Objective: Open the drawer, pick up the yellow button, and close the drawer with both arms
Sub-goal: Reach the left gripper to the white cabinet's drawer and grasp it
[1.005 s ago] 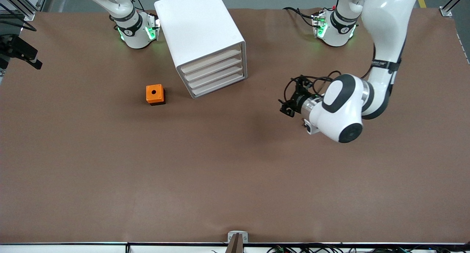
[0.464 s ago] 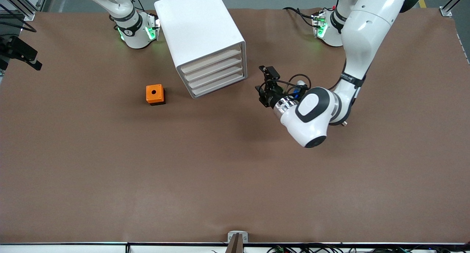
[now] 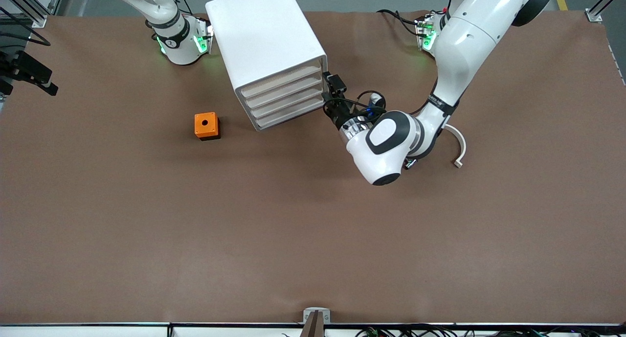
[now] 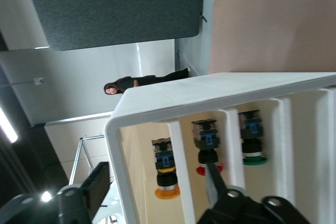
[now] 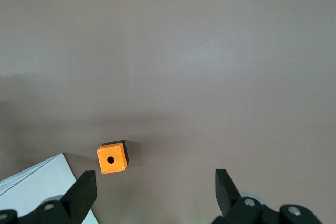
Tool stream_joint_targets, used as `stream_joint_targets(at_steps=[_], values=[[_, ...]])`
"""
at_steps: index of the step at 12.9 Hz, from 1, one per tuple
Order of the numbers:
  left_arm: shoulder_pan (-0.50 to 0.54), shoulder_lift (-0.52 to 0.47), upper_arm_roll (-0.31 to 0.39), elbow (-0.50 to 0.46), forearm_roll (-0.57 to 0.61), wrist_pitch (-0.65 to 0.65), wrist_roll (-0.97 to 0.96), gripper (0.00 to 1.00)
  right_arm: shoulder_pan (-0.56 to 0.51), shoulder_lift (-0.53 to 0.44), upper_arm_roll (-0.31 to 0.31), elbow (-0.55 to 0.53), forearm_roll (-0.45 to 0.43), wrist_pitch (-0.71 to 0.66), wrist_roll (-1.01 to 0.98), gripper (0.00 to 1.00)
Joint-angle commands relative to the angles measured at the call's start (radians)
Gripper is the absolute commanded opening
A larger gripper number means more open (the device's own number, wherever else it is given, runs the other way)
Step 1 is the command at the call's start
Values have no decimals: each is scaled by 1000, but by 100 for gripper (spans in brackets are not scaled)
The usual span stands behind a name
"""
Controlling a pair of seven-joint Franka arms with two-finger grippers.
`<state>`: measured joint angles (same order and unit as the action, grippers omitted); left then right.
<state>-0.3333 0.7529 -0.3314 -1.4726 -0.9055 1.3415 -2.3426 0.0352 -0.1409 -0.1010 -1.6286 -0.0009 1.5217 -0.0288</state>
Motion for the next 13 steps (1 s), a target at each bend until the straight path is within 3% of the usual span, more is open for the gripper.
stream_joint_targets(at_steps=[1,7,13], values=[[-15,26,2,21,-39,-10,-38,60,-18,12,10,15,9,-11,0,100],[-52,57,6,20,-41,70,-61,57,-20,20,10,18,7,-5,-8,100],[-122,52,5,-40,-41,61,-63,43,-20,21,10,19,-5,3,-11,100]])
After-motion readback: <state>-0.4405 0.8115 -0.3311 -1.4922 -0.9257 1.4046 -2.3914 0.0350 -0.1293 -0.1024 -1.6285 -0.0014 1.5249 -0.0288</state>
